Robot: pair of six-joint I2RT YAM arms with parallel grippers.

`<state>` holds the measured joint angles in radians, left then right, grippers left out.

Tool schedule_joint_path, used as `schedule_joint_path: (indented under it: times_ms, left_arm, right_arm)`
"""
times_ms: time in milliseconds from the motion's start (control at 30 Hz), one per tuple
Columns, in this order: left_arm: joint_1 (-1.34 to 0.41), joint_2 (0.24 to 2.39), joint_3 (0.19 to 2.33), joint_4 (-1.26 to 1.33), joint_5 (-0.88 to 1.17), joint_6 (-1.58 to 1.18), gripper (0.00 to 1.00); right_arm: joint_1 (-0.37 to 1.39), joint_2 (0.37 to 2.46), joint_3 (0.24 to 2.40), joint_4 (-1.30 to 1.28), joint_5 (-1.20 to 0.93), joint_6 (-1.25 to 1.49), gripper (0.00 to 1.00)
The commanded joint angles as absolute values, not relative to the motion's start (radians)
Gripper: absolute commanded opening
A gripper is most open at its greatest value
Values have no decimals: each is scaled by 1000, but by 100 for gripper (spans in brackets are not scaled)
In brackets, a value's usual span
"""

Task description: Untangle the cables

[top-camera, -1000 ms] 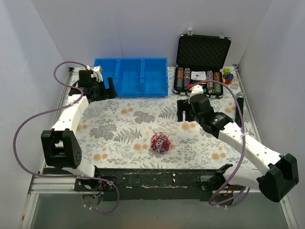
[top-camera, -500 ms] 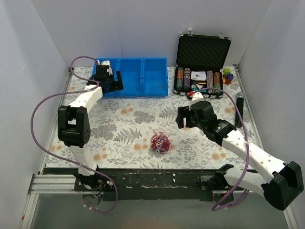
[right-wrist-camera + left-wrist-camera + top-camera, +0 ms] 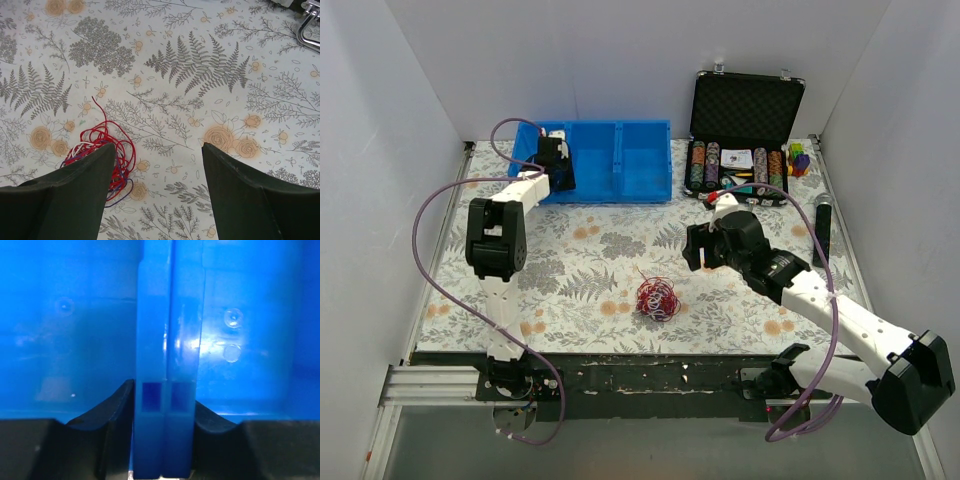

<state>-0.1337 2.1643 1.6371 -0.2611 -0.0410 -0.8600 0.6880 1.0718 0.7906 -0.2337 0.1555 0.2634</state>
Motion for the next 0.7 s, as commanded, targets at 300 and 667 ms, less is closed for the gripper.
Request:
schedule_joint_path:
  times_ms: [300, 667]
  left_arm:
    - [-179, 1850, 1278, -158, -44, -868, 9]
    - [-245, 1461, 939, -210, -45, -928, 10]
  right_arm:
    - [749, 1135, 762, -94, 146, 256, 74]
    - [825, 1114, 701, -75, 204, 296, 73]
